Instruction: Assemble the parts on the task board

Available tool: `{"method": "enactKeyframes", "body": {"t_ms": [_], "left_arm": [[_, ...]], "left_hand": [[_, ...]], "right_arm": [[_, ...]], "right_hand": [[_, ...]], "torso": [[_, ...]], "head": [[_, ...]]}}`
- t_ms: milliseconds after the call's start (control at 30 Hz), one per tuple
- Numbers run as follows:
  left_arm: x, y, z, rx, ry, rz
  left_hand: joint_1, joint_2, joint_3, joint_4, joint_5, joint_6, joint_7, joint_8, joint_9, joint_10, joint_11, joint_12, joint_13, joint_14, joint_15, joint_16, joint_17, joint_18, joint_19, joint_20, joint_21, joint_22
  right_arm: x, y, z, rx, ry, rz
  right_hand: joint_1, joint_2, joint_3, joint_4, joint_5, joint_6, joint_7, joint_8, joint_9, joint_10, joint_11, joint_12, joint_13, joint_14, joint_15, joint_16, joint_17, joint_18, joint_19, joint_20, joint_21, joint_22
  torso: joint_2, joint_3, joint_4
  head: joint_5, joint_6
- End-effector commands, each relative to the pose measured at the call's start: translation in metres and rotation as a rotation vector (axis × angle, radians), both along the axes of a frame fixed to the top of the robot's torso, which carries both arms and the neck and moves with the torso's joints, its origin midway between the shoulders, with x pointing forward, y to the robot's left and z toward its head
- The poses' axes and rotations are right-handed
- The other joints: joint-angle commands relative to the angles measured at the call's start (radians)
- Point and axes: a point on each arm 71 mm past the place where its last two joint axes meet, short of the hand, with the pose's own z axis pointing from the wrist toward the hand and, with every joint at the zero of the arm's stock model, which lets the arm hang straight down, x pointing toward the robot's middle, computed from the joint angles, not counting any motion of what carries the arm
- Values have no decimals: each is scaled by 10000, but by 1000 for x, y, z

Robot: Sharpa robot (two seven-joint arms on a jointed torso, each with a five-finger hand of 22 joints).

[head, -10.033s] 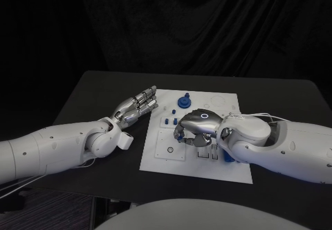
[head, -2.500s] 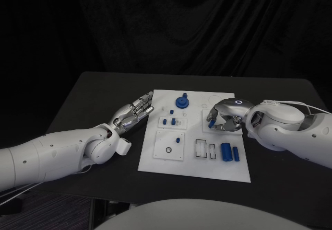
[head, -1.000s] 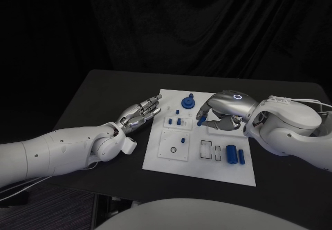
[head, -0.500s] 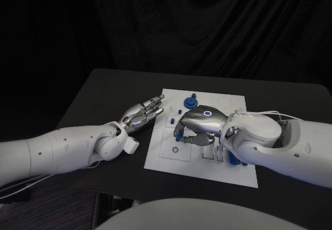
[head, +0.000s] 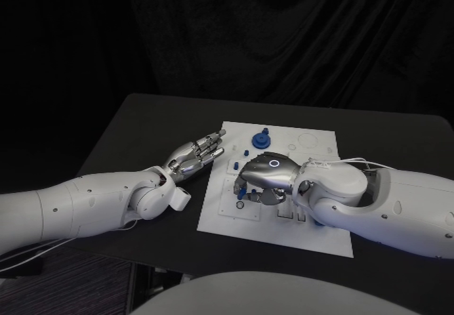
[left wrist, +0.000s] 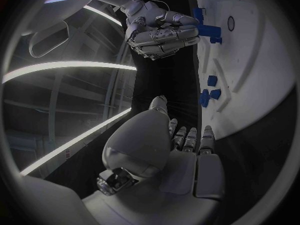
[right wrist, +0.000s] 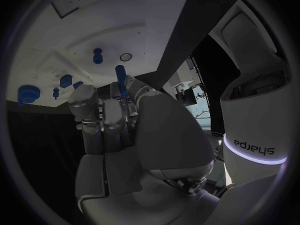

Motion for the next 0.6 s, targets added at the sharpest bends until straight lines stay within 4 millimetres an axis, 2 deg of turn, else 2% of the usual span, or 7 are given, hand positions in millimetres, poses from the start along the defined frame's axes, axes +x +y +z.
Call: {"method": "enactKeyframes", "body": {"t_ms": [33, 200, 367, 600], "left_arm": [[-1, -1, 8, -672, -886, -31], [-1, -1, 7, -666, -866, -40], [-1, -1, 7, -665, -854, -50], [0, -2, 7, -667, -833, -73]], "left_hand": [[81, -1, 53, -16, 17, -45, 37, 25, 7, 0, 57, -36, -3, 31, 50, -36, -16, -110, 8, 56, -9, 8], [92, 9, 66, -17, 34, -56, 34, 22, 5, -5, 63, -38, -5, 31, 45, -36, -16, -104, 8, 57, -9, 6], [98, 15, 73, -18, 43, -67, 34, 19, 3, -8, 65, -38, -6, 31, 47, -36, -16, -102, 8, 58, -9, 6], [102, 17, 76, -20, 44, -76, 34, 17, 2, -7, 67, -38, -6, 31, 49, -36, -16, -102, 8, 60, -9, 7]], "right_arm": [[-2, 1, -4, -329, -87, 193], [-3, 0, -9, -444, -48, 209], [-4, 0, -13, -476, 6, 209], [-5, 1, -14, -443, 33, 230]], "right_hand": [[29, -62, 1, -53, -53, 35, 5, -58, -5, 371, -290, -22, 15, 16, -65, -36, -15, -188, 7, -59, 36, 1127], [27, -68, 3, -59, -79, 39, 8, -63, 3, 383, -289, -31, 19, 9, -63, -46, -28, -187, 1, -59, 29, 1126], [25, -68, 3, -59, -85, 40, 8, -64, 6, 387, -288, -34, 20, 15, -63, -33, -4, -190, 6, -59, 45, 1130], [12, -65, 4, -56, -105, 50, 7, -66, 16, 417, -292, -35, 28, 20, -63, -28, 8, -194, 9, -58, 62, 1134]], "torso": [[-11, -5, 2], [-7, 0, -29], [-27, 7, -5], [-22, 11, -23]], "head": [[-31, 0], [-8, 0], [-25, 0], [-10, 0]]}}
